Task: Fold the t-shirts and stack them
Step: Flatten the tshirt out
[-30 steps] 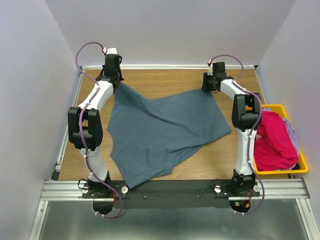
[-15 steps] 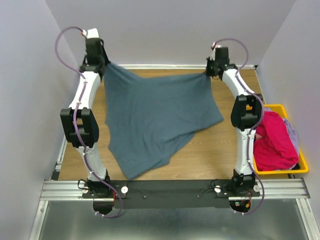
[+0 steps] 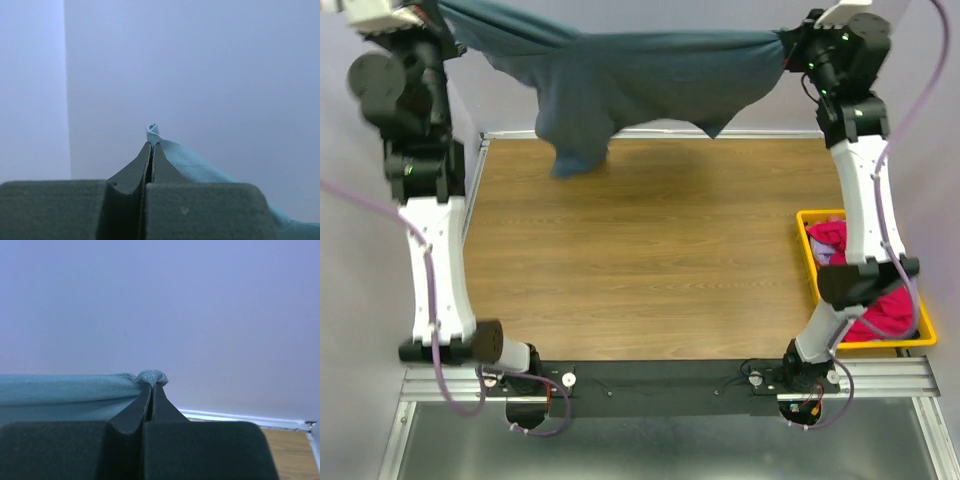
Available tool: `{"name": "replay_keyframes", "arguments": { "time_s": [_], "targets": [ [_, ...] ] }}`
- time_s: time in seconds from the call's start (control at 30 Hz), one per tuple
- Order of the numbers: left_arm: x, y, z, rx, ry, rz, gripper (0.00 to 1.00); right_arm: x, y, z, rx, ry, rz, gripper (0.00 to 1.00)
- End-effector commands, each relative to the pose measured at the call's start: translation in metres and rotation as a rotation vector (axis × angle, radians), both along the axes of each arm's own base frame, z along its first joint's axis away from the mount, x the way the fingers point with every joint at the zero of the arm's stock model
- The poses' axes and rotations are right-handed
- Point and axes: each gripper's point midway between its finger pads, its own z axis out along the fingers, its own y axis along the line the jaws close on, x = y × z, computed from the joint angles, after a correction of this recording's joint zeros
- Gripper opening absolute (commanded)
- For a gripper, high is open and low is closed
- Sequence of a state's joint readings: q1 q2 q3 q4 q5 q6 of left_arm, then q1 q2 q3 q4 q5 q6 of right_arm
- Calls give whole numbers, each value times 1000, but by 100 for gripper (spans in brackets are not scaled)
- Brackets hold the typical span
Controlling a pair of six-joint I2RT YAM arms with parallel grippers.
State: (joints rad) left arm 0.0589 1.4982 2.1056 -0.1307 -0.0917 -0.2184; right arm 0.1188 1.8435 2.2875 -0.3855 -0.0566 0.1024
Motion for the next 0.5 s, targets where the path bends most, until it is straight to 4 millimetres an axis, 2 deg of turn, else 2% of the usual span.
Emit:
{"name": "replay_keyframes", "arguments": {
  "time_s": [0.0,0.07,0.1,0.17,0.2,0.23,0.27,0.33,0.4,0.47],
  "targets": [
    [-69,9,43,43,-163,74,0,-30,-17,3,-50,5,-57,1],
    [-91,12,48,44,-185,103,0,-49,-19,11,-56,-14,-58,1],
    [-117,12,58,47,-221,114,0,-57,-20,17,-59,-30,-59,1],
    [-136,14,59,58,-234,142,0,-86,-23,30,-74,-65,-55,1],
    [-161,13,68,63,-272,148,0,-97,-23,36,-80,-85,-48,1],
    [-171,13,69,70,-279,156,0,-107,-24,39,-108,-99,-43,1],
    [-192,13,75,87,-307,172,0,-126,-24,47,-115,-128,-31,1],
    [-208,13,78,104,-319,188,0,-140,-24,49,-134,-146,-20,1],
    [-228,14,83,126,-340,212,0,-162,-23,54,-137,-174,-1,1],
    [-238,13,85,130,-351,215,0,-175,-22,57,-143,-194,13,1]
  ]
}}
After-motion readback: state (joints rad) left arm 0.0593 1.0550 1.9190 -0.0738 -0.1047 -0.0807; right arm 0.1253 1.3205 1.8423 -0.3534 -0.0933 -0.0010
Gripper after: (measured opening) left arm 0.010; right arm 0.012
